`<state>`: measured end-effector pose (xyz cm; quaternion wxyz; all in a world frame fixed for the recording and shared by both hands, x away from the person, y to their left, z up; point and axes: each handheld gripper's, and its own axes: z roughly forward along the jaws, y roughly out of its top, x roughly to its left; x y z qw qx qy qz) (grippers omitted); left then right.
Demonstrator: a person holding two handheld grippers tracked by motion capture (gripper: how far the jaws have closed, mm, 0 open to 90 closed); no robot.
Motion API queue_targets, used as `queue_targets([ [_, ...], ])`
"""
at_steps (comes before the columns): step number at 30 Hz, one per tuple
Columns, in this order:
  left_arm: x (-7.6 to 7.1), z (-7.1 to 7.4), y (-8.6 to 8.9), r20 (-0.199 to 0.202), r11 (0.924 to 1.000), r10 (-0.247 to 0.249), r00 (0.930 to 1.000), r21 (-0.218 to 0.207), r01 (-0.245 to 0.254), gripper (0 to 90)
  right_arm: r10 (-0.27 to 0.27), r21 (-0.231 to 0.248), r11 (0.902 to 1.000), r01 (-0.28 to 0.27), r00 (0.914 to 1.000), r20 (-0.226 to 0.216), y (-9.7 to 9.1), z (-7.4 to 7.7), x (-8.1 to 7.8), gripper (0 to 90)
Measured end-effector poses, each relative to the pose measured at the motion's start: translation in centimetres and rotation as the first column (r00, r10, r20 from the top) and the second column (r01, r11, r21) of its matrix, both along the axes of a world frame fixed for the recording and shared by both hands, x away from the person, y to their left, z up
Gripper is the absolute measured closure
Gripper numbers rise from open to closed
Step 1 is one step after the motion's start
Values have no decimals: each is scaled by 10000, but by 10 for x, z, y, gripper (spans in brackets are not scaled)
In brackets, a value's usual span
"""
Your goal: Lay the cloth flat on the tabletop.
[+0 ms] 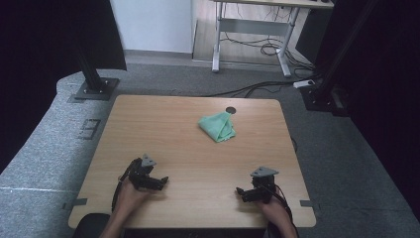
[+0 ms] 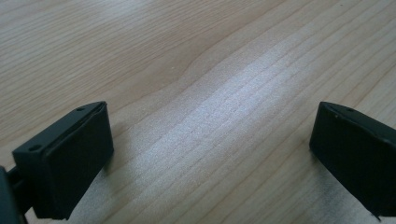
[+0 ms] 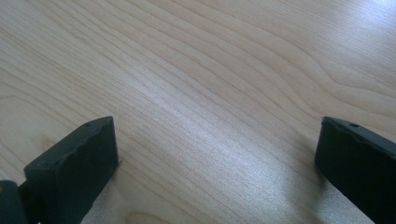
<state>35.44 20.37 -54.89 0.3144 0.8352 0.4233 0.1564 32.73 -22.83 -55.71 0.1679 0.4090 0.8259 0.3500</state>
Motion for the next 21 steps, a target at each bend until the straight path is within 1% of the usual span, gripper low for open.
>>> queue_targets([
  [8,0,0,1,16,9999,151,9999,-37,-151,5,-4,21,10000,4,10000,-7,0,0,0,0],
  [21,1,0,0,5,10000,67,10000,-47,-67,0,144,48,9999,-144,9999,25,-2,0,0,6],
])
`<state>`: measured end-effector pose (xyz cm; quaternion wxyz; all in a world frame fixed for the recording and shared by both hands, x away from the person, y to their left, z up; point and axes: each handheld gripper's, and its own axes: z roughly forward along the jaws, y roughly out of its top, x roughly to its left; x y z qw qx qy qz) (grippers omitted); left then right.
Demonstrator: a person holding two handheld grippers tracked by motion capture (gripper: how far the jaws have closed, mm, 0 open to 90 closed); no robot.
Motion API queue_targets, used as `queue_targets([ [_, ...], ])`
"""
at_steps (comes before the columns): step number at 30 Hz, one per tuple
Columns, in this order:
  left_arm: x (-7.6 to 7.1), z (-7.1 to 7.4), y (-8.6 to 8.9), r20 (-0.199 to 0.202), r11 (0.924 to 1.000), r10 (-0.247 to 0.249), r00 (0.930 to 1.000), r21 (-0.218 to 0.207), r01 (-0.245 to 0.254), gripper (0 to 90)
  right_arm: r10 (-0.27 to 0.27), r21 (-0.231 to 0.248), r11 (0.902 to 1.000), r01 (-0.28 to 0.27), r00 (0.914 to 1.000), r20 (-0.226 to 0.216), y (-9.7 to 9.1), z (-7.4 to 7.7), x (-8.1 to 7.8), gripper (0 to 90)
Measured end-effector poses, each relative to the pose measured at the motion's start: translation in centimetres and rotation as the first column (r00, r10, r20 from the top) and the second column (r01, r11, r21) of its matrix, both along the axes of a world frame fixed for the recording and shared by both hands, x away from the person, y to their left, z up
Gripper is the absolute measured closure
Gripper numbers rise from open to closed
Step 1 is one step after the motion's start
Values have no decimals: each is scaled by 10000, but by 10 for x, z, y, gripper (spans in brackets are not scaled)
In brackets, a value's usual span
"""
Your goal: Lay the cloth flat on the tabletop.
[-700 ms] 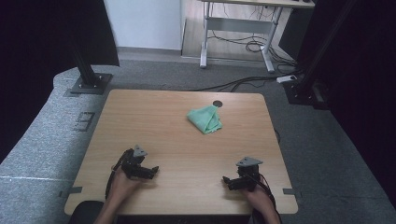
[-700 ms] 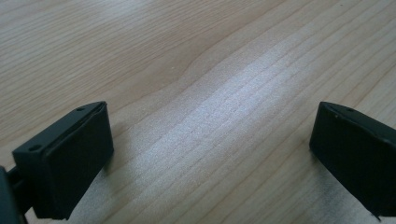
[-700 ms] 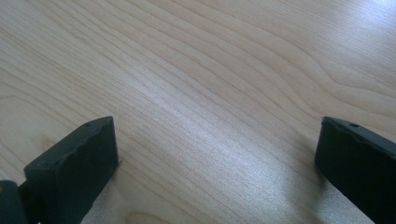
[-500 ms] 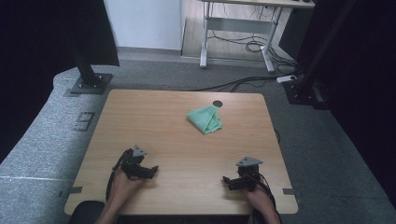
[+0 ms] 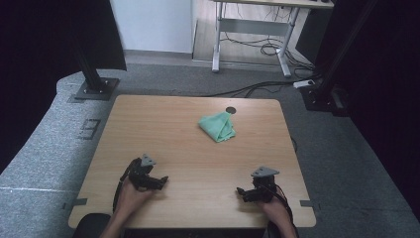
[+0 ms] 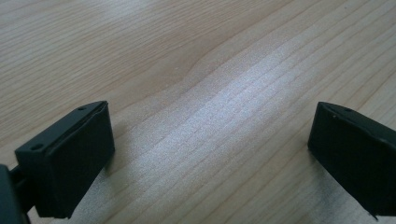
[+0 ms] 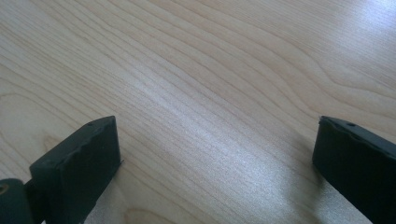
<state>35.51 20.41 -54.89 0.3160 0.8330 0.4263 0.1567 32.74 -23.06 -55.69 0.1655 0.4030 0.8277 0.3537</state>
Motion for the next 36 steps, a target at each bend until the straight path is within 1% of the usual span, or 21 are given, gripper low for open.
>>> queue_targets([
  [13,0,0,0,-11,10000,-49,10000,9,49,0,102,-41,9999,-102,9999,-50,0,0,2,0],
  [16,0,0,0,-14,10000,-43,10000,3,43,0,101,-26,9999,-101,9998,-161,1,1,4,0],
  [17,0,0,0,-15,10000,-43,10000,4,43,0,46,74,10000,-44,9997,-246,0,2,6,0],
  [18,0,0,0,-15,10000,-43,10000,4,43,0,46,74,10000,-44,9997,-246,0,2,6,0],
  [20,0,0,0,-11,10000,-48,10000,8,48,0,5,169,9999,0,9995,-323,0,4,10,0],
  [24,0,0,0,-13,10000,-52,10000,4,52,0,-62,240,9997,69,9996,-285,0,9,13,1],
  [25,0,0,-1,-12,10000,-40,10000,4,40,0,-36,305,9995,43,9997,-237,0,12,16,2],
  [27,0,0,0,-12,10000,-52,10000,4,52,0,-25,260,9997,31,9998,-207,1,15,19,2],
  [36,0,0,0,-14,10000,-47,10000,6,47,0,-98,363,9993,106,9997,-218,4,22,30,2],
])
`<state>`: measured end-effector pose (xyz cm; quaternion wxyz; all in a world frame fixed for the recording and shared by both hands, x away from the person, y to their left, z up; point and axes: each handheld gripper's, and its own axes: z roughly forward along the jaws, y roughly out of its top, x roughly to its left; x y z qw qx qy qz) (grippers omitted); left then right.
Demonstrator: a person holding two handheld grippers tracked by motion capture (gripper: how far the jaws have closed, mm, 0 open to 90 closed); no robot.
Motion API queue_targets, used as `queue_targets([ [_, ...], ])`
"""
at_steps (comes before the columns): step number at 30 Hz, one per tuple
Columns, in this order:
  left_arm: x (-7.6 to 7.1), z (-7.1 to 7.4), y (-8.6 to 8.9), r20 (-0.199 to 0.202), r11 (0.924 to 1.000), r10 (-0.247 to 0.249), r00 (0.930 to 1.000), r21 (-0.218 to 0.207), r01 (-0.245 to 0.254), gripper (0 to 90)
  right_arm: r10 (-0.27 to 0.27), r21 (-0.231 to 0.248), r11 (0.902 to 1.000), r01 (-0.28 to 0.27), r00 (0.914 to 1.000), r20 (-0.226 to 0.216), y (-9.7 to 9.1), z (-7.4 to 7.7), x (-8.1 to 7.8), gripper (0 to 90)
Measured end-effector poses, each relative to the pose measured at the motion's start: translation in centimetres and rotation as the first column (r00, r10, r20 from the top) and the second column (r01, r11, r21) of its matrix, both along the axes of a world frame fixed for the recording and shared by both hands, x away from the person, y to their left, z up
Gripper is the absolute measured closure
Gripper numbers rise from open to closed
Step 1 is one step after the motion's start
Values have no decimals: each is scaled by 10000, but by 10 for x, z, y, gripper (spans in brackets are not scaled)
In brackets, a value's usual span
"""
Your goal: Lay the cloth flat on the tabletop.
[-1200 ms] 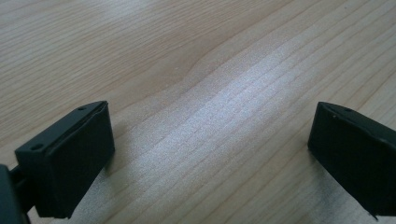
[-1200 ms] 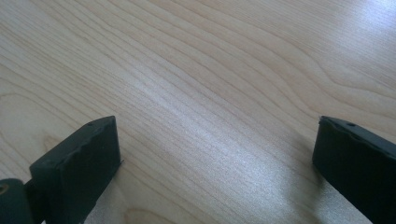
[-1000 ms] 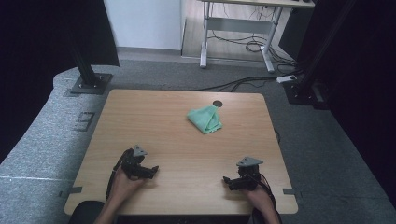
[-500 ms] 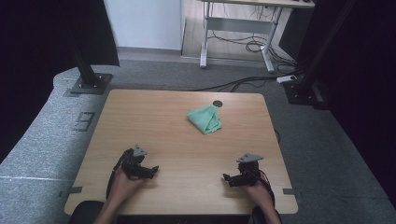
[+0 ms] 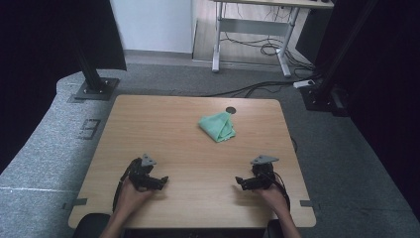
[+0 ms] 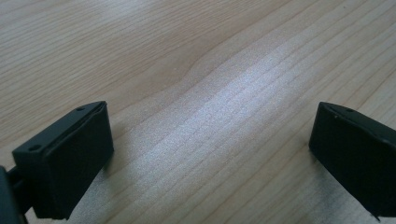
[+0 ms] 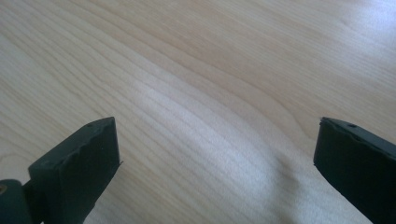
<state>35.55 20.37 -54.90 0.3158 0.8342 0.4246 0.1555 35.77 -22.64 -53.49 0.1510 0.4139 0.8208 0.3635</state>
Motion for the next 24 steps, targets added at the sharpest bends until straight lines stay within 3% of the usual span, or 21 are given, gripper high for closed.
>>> queue_targets([
  [13,0,0,0,1,10000,1,10000,2,-1,0,244,-24,9997,-244,9993,289,17,10,19,2],
  [24,0,0,0,1,10000,5,10000,4,-5,0,458,84,9989,-461,9987,236,33,12,36,2],
])
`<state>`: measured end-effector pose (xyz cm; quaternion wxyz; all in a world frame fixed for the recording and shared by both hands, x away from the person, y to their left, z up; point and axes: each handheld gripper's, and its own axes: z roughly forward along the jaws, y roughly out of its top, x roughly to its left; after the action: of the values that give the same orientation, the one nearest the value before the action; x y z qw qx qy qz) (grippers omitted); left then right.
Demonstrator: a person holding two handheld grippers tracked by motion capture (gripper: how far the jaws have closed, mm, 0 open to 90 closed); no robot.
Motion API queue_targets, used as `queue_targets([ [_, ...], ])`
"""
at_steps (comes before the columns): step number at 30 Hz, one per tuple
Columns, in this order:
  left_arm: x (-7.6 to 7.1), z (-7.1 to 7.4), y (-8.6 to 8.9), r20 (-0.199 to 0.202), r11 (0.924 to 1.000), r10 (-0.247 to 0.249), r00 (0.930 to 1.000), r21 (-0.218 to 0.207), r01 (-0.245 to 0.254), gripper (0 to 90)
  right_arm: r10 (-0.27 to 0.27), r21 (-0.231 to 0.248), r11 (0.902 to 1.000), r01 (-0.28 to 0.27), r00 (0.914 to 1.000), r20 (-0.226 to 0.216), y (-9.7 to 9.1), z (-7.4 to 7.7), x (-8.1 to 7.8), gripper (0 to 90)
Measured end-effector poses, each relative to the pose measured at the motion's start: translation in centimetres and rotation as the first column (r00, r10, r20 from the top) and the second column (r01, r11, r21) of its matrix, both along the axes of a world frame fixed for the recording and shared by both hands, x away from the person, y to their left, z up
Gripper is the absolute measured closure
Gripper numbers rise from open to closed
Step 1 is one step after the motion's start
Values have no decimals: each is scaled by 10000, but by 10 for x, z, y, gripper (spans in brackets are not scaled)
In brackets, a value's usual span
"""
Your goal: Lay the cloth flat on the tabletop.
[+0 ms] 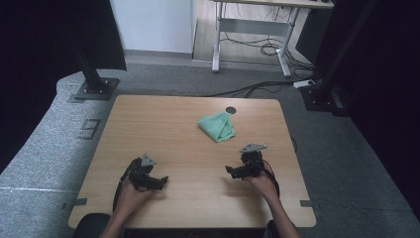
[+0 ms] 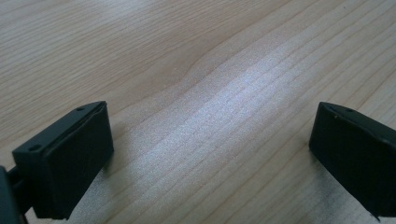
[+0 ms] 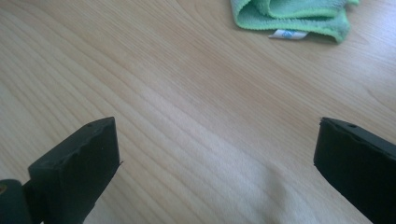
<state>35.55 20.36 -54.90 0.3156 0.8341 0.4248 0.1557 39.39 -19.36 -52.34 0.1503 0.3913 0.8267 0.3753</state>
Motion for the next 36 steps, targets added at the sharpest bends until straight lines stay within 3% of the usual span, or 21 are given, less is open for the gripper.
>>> queue_targets([
  [18,0,0,0,-2,10000,-5,10000,-5,5,0,187,206,9996,-182,9996,-224,22,0,38,97],
  [25,0,0,0,-6,10000,-7,10000,7,7,0,66,195,9998,-62,9997,-231,31,2,52,236],
  [36,0,0,0,-5,10000,-11,10000,8,11,0,390,-218,9990,-396,9988,-296,52,1,75,591],
])
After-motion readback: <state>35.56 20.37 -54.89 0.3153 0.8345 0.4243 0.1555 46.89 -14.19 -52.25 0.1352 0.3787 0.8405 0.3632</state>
